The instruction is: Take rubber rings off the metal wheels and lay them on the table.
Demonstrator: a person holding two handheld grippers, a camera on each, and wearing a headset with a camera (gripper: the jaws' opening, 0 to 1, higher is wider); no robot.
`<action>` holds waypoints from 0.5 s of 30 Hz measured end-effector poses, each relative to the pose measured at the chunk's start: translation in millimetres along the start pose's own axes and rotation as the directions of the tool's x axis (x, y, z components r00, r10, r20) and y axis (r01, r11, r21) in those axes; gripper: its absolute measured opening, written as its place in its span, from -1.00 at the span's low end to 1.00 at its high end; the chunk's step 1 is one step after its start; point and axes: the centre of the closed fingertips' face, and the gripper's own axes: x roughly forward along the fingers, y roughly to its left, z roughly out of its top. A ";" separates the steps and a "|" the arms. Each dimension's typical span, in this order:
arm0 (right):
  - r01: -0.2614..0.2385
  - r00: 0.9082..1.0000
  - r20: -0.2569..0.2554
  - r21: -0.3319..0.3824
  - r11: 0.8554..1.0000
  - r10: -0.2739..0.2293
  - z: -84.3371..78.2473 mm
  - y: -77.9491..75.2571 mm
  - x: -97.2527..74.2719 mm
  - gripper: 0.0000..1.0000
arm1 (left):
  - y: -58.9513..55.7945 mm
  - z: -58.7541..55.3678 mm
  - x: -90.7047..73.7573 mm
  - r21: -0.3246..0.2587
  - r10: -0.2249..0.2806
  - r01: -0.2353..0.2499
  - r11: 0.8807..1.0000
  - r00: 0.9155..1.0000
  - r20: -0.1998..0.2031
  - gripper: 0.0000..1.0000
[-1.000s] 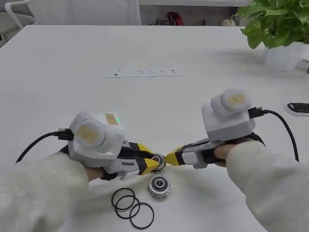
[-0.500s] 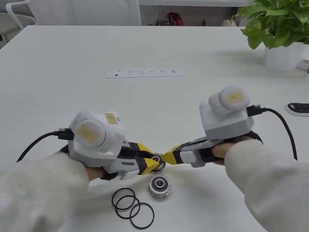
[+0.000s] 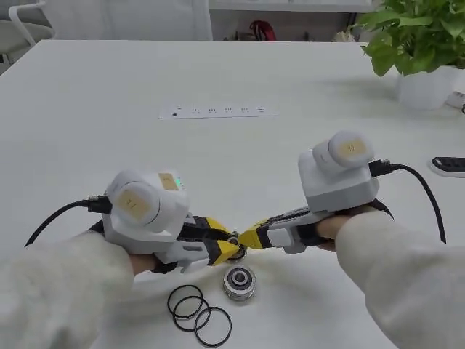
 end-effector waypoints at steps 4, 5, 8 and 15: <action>-0.054 0.997 0.058 0.017 0.998 0.053 11.3 9.1 0.6 -1.00 | 0.1 -0.1 0.2 0.000 0.000 0.000 1.000 1.000 0.000 -0.73; -0.070 0.994 0.086 0.069 0.995 0.064 18.4 12.1 -2.5 -1.00 | 0.1 0.0 0.2 -0.001 0.000 0.000 1.000 1.000 0.000 -0.73; -0.028 0.998 0.049 0.025 0.999 0.027 10.5 5.0 -1.2 -1.00 | 0.0 0.0 0.5 -0.001 0.001 -0.001 1.000 1.000 -0.001 -0.73; -0.019 0.999 0.040 0.035 0.999 0.017 9.2 3.4 -2.4 -1.00 | 0.5 1.3 1.1 -0.064 0.000 -0.001 0.998 1.000 -0.011 -0.72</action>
